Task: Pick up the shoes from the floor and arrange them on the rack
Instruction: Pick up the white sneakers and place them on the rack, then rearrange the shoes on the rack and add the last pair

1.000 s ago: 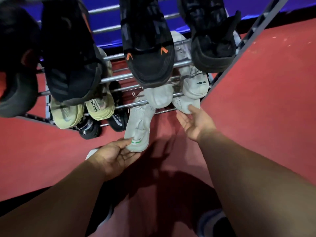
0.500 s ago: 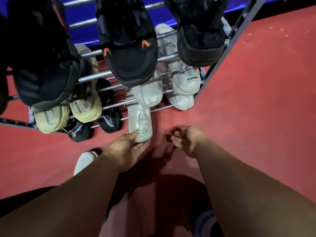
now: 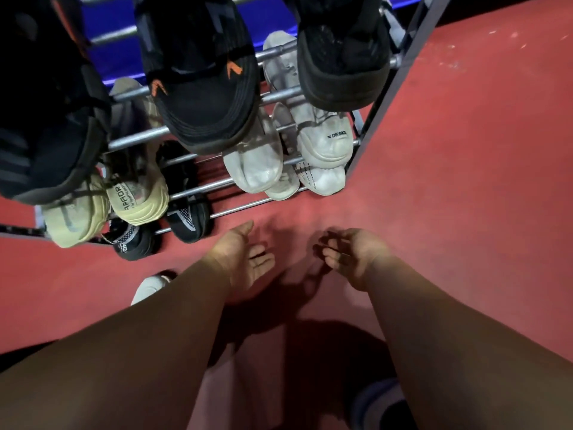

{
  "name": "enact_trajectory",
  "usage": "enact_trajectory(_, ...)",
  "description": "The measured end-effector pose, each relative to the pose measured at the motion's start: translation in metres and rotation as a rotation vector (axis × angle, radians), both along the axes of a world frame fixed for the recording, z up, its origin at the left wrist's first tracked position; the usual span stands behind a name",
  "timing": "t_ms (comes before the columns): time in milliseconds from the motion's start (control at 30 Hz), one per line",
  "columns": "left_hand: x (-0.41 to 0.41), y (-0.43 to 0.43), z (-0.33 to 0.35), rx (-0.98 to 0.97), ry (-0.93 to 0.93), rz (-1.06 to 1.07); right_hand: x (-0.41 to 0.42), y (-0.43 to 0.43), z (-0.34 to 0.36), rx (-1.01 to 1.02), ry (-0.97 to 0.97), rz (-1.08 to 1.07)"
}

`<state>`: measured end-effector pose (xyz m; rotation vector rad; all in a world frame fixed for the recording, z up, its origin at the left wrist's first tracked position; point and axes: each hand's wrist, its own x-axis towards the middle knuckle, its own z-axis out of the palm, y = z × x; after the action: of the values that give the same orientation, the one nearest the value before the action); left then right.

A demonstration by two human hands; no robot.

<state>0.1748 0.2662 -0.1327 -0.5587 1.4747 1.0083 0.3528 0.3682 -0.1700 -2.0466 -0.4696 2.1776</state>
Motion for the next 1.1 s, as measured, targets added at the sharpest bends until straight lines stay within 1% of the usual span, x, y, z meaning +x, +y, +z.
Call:
enact_trajectory(133,0.003,-0.006,0.010,-0.057,0.098,-0.276,-0.009,-0.001,0.018,0.056,-0.011,0.070)
enact_trajectory(167,0.003,-0.008,0.018,-0.063,0.158,-0.389,-0.011,-0.001,0.024,0.082,-0.029,0.106)
enact_trajectory(200,0.001,-0.010,0.026,-0.067,0.247,-0.548,-0.012,-0.001,0.034,0.113,-0.048,0.149)
enact_trajectory(267,-0.005,-0.016,0.045,-0.084,0.493,-0.928,-0.011,-0.003,0.058,0.172,-0.070,0.231)
enact_trajectory(300,-0.010,-0.020,0.056,-0.092,0.598,-1.062,-0.009,-0.004,0.070,0.205,-0.083,0.263)
enact_trajectory(433,-0.021,-0.035,0.114,-0.115,0.780,-1.389,-0.001,-0.016,0.124,0.314,-0.137,0.365)
enact_trajectory(467,-0.023,-0.040,0.129,-0.124,0.820,-1.426,0.002,-0.021,0.138,0.341,-0.146,0.410)
enact_trajectory(567,-0.031,-0.057,0.171,-0.125,0.981,-1.426,0.012,-0.036,0.184,0.483,-0.189,0.596)
enact_trajectory(700,-0.033,-0.081,0.244,-0.091,1.130,-1.417,0.020,-0.062,0.273,0.687,-0.384,0.940)
enact_trajectory(767,-0.035,-0.094,0.281,-0.073,1.185,-1.373,0.021,-0.074,0.317,0.793,-0.449,1.046)
enact_trajectory(900,-0.043,-0.120,0.357,-0.010,1.292,-1.301,0.016,-0.091,0.387,0.969,-0.517,1.123)
enact_trajectory(1033,-0.051,-0.148,0.430,0.034,1.422,-1.221,0.009,-0.116,0.463,1.099,-0.556,1.161)
enact_trajectory(1100,-0.058,-0.164,0.461,0.037,1.458,-1.182,0.006,-0.131,0.496,1.155,-0.589,1.179)
